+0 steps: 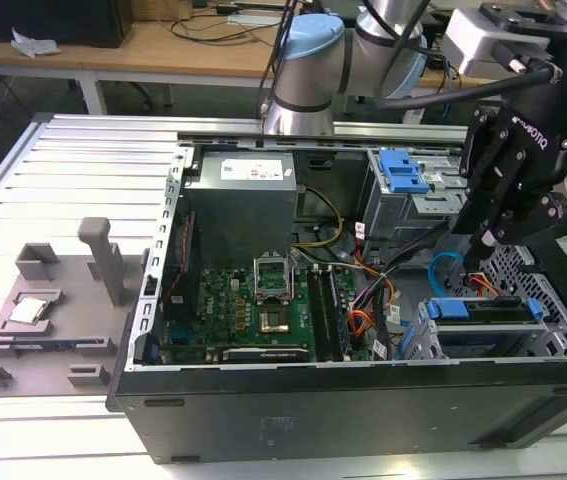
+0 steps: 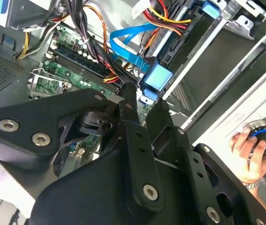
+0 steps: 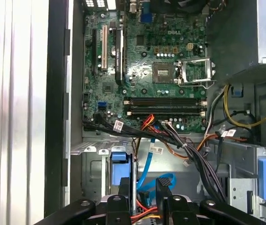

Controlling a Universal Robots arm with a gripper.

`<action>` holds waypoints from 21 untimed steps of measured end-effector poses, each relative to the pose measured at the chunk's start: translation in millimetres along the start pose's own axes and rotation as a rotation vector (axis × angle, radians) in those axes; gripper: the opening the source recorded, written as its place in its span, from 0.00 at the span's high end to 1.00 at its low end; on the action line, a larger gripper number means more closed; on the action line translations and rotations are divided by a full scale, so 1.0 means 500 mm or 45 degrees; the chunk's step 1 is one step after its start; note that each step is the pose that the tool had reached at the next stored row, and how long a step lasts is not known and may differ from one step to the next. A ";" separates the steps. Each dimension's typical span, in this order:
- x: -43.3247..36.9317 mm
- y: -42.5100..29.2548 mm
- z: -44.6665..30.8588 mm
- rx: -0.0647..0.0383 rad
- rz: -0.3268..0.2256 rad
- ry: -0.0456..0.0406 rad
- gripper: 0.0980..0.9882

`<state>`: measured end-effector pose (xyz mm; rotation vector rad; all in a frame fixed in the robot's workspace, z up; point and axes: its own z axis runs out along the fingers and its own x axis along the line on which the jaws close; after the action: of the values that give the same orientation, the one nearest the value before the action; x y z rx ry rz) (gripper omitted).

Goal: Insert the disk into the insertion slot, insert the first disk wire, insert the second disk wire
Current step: 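Insert the second disk wire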

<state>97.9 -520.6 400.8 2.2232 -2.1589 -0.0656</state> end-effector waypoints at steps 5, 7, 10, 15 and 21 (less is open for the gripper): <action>-0.007 -0.022 0.026 0.000 -0.160 0.010 0.70; -0.013 -0.032 0.043 0.000 -0.160 0.010 0.70; -0.013 -0.034 0.060 0.000 -0.164 0.012 0.70; -0.013 -0.034 0.063 -0.001 -0.167 0.016 0.70; -0.013 -0.034 0.063 -0.001 -0.167 0.017 0.93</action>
<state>112.7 -513.5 368.2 2.3551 -2.0036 -0.0552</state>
